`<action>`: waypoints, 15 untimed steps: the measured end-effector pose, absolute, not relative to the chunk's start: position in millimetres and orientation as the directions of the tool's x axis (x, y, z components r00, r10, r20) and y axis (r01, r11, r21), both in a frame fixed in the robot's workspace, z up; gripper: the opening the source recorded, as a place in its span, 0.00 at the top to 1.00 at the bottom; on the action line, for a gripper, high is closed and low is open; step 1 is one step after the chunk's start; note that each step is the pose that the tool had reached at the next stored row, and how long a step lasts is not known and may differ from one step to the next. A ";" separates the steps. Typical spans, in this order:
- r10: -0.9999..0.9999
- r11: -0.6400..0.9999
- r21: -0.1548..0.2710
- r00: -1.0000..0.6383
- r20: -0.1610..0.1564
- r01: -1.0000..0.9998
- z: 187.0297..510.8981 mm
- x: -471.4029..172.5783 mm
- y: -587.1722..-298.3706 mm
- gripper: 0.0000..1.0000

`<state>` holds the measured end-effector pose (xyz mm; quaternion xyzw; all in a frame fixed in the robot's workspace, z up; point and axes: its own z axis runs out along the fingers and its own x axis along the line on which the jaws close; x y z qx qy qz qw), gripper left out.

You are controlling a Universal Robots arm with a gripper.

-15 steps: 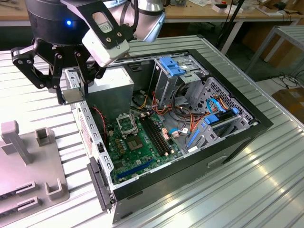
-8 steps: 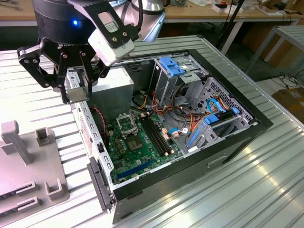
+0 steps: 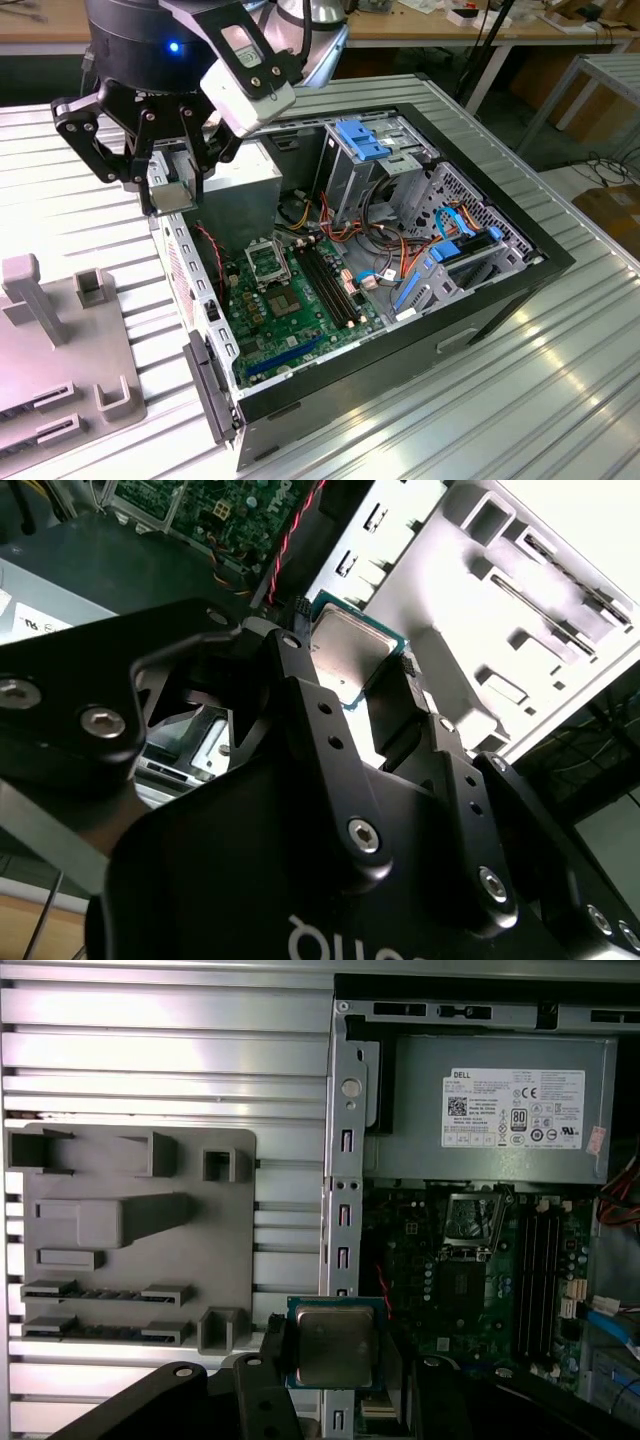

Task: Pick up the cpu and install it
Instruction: 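Pick up the cpu and move it towards the insertion slot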

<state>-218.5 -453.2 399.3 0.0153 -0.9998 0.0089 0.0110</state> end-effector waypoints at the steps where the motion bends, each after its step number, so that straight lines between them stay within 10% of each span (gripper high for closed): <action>1: -0.031 0.999 -0.017 -0.999 0.022 -0.031 399.3 -217.5 -453.3 0.53; 15: -0.030 0.999 -0.018 -0.999 0.022 -0.031 399.3 -199.0 -453.2 0.53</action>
